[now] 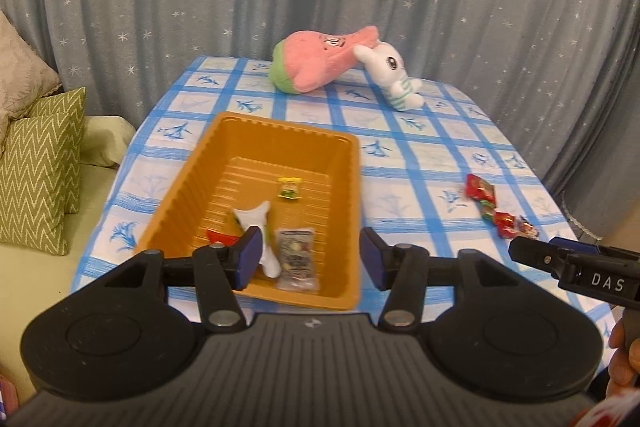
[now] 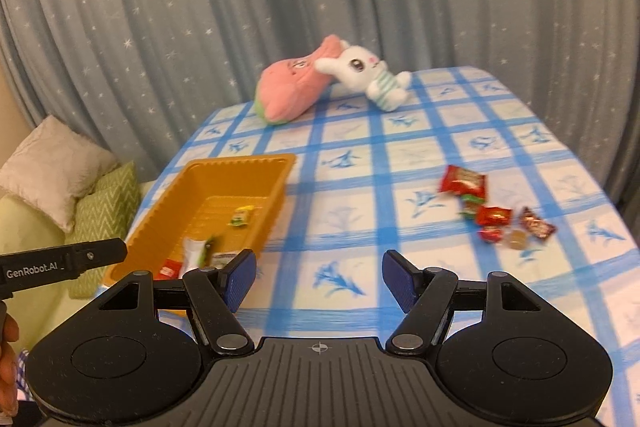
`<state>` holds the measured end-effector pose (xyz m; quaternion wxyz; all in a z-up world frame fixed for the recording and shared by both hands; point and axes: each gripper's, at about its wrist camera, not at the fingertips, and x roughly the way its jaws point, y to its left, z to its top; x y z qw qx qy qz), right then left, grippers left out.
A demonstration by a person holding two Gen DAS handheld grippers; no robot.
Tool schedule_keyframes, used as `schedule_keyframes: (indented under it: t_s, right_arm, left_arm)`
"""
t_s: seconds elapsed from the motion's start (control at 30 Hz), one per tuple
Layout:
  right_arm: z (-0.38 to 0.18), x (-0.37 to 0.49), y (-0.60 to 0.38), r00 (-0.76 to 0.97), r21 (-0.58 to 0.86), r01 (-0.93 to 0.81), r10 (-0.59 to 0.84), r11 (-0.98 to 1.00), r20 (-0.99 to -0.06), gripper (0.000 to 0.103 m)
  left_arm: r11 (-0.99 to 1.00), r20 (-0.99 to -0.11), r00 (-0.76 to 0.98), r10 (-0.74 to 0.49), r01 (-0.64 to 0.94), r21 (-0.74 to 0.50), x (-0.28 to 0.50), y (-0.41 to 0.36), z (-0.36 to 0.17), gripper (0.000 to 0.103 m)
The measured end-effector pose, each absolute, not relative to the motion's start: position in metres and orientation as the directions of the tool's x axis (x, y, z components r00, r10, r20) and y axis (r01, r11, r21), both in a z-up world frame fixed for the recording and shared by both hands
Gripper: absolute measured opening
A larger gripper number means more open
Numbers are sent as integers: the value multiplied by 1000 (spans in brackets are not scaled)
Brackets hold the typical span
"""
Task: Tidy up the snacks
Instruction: 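Move both open grippers back toward the remaining red candies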
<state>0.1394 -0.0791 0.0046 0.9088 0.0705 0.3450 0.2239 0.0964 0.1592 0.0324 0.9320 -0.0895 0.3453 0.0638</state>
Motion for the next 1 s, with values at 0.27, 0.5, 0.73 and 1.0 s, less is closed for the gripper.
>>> schedule_keyframes:
  t_s: [0.27, 0.5, 0.73, 1.0]
  right_arm:
    - [12, 127, -122, 703, 268, -301, 403, 915, -587, 70]
    - [11, 121, -158, 726, 258, -244, 353, 935, -590, 70]
    - [8, 119, -191, 744, 255, -182, 303, 950, -596, 70]
    - [4, 118, -217, 752, 258, -137, 270, 956, -601, 70]
  left_arm:
    - [979, -655, 755, 8, -139, -148, 92, 118, 32, 60]
    - [982, -656, 754, -39, -92, -165, 96, 85, 30, 62]
    - [985, -655, 752, -78, -43, -166, 105, 55, 30, 62]
    - [986, -661, 743, -108, -4, -165, 115, 32, 26, 62]
